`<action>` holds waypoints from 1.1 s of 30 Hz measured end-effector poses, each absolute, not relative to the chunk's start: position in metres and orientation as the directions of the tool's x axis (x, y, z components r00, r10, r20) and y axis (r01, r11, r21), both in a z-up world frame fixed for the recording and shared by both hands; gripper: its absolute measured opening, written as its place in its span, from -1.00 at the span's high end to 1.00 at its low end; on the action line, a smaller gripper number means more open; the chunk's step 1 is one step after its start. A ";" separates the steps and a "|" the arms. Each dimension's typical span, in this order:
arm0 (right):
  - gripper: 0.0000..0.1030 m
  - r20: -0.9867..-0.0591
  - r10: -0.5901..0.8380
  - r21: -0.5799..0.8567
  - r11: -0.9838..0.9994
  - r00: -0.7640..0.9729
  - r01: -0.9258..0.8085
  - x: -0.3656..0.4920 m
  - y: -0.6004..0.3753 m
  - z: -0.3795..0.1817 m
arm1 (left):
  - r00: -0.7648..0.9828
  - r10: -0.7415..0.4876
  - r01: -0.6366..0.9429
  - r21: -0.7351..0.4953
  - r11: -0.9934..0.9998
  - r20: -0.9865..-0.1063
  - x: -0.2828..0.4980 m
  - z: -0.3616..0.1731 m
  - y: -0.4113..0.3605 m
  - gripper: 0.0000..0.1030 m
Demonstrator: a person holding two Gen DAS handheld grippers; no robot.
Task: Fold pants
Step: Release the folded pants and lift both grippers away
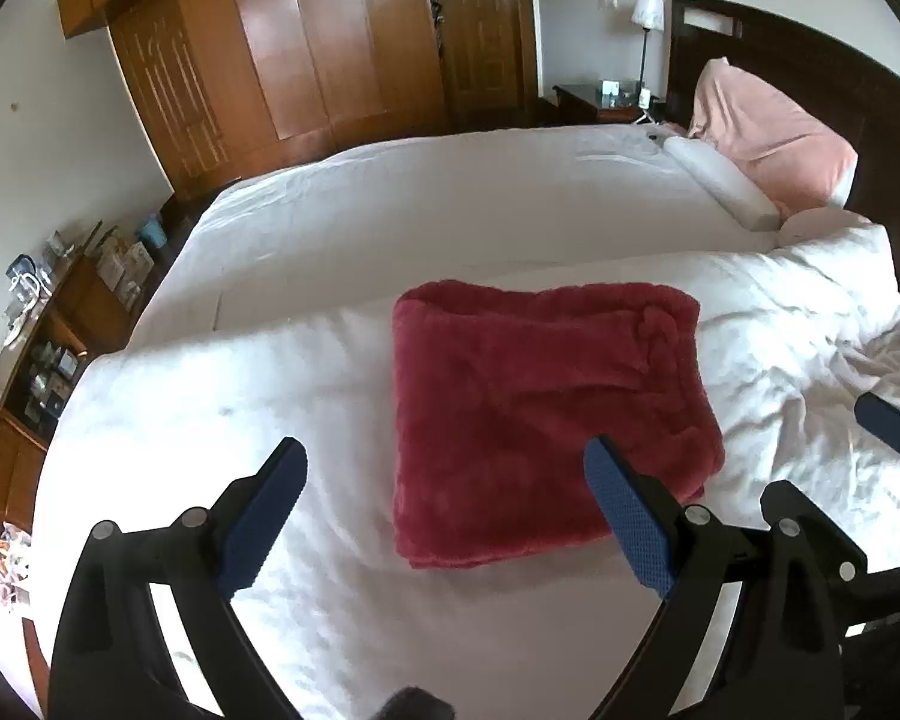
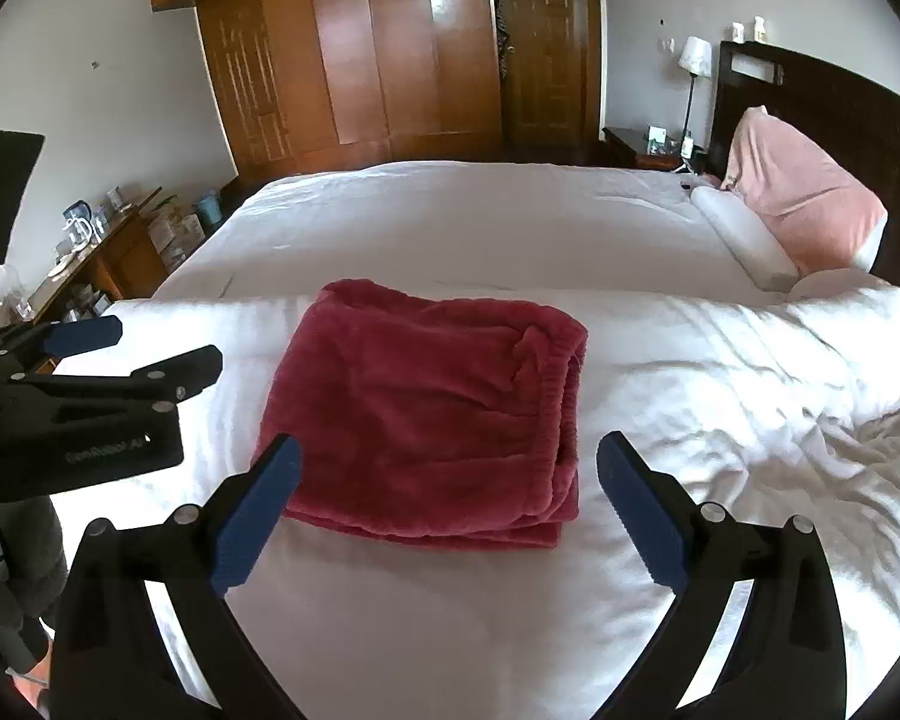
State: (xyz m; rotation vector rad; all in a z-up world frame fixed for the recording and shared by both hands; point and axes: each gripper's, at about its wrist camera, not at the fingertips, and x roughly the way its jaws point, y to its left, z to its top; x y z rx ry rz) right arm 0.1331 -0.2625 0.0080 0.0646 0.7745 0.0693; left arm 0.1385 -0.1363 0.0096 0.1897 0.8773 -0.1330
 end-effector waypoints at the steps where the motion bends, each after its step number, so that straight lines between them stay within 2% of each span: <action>1: -0.94 -0.693 0.086 0.078 0.996 0.715 -0.045 0.131 -0.261 0.010 | 0.634 -0.036 0.194 0.114 0.974 -0.773 0.136 0.010 -0.137 -0.80; 21: -0.94 -0.714 0.068 0.055 0.998 0.697 -0.041 0.123 -0.253 0.008 | 0.668 -0.050 0.227 0.139 0.964 -0.742 0.117 0.020 -0.140 -0.80; 33: -0.94 -0.748 0.057 0.052 0.998 0.662 -0.026 0.134 -0.243 -0.008 | 0.628 -0.048 0.215 0.114 0.970 -0.777 0.133 0.004 -0.126 -0.80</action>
